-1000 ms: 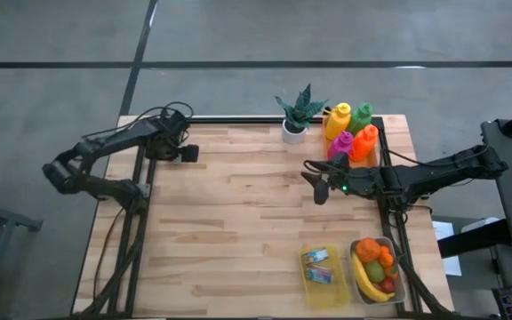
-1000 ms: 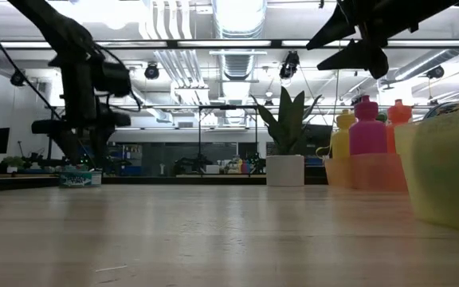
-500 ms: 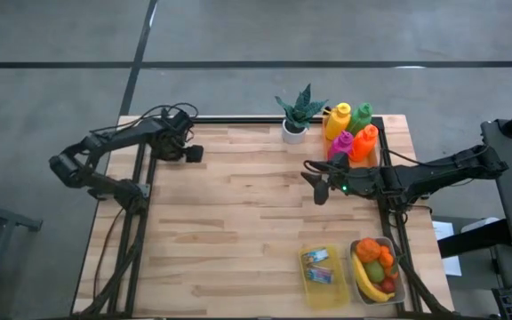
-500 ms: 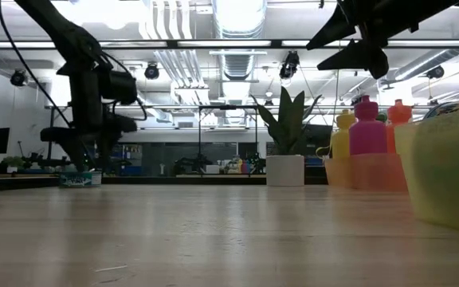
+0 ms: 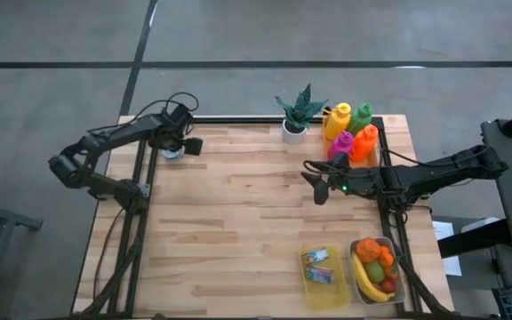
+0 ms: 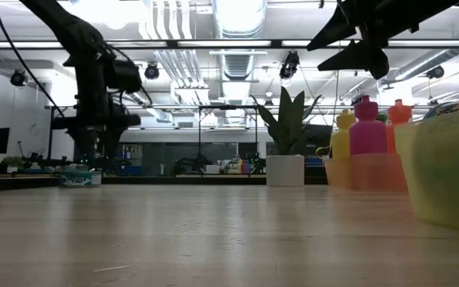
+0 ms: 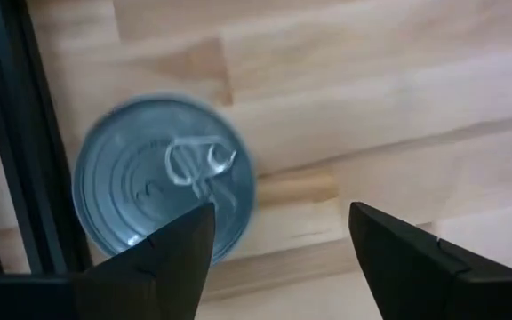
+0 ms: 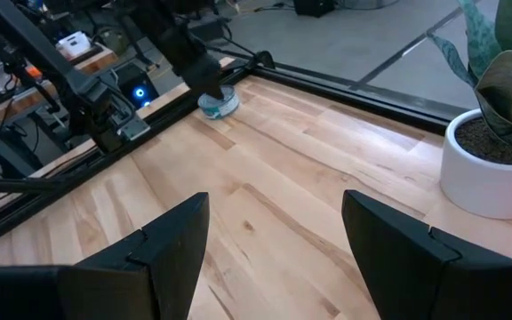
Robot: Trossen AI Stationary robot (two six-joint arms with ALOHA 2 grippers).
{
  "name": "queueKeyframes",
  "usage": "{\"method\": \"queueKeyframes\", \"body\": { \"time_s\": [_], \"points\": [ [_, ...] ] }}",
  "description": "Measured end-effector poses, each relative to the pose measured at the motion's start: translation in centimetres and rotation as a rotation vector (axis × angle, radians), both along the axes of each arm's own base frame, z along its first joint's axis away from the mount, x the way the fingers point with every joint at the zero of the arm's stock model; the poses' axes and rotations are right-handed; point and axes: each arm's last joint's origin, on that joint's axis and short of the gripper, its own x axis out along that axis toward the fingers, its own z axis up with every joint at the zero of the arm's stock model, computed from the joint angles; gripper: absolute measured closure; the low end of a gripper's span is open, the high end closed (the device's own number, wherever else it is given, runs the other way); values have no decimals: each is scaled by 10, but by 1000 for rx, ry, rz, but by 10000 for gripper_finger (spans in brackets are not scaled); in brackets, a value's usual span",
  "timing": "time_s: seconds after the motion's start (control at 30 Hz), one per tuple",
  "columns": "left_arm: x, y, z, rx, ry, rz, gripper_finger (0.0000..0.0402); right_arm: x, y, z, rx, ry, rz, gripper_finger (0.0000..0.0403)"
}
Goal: Pick & Place Food Item
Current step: Put the light blue tuna can into the yellow bin
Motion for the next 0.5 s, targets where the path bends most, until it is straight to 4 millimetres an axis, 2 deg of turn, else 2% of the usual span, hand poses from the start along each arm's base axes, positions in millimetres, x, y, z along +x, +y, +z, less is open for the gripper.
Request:
{"method": "queueKeyframes", "body": {
  "time_s": [0.23,0.5],
  "points": [
    [-6,-3,-28,-88,67,31,138,0,0,-1,-1,2,0,149],
    [-3,-7,-35,-108,69,54,138,-1,0,-7,-2,18,0,149]
  ]
}}
